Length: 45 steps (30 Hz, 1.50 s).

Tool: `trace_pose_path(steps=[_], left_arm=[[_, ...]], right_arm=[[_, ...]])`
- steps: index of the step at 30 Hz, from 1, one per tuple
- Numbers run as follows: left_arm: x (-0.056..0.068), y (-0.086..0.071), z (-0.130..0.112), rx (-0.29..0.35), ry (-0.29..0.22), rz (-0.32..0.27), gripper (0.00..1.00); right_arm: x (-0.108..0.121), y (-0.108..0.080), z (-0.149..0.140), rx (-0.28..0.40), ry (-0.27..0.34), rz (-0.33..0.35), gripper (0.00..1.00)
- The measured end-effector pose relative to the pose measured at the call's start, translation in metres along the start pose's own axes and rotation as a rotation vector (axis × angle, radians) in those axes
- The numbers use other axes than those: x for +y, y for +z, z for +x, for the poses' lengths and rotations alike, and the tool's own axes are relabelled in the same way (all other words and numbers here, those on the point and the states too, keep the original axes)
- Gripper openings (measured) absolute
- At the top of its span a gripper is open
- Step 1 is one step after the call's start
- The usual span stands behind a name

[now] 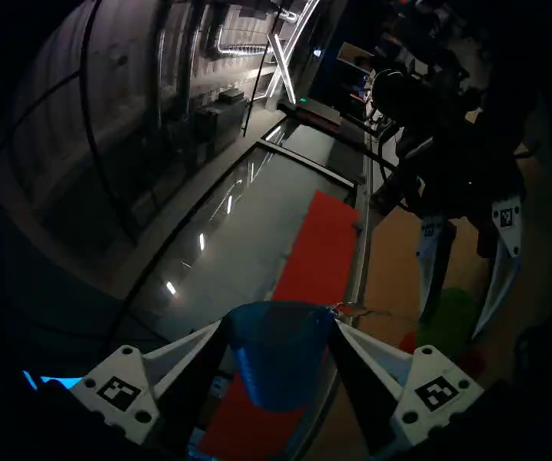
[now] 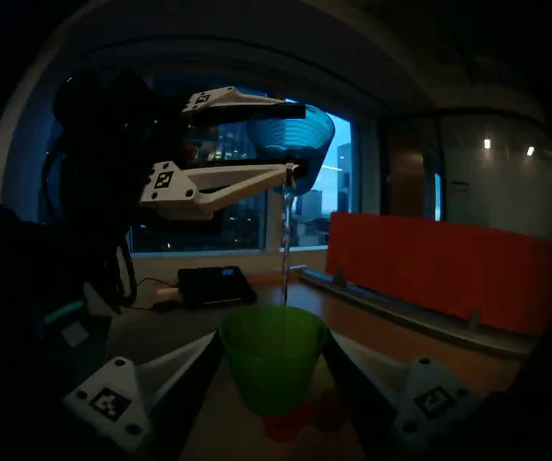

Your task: Pour water

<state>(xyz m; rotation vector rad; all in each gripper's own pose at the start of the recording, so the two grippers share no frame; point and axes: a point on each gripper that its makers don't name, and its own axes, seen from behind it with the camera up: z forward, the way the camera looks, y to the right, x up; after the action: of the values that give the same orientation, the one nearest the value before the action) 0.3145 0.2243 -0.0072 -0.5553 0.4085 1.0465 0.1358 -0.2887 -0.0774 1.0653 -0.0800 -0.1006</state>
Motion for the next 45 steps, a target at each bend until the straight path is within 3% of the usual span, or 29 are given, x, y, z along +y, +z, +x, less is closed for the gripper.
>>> trace_pose_path(steps=[45], left_arm=[[-0.007,-0.001,0.018,0.010,0.165,0.016,0.88]], right_arm=[[0.003,-0.002,0.003,0.022,-0.002,-0.009,0.91]])
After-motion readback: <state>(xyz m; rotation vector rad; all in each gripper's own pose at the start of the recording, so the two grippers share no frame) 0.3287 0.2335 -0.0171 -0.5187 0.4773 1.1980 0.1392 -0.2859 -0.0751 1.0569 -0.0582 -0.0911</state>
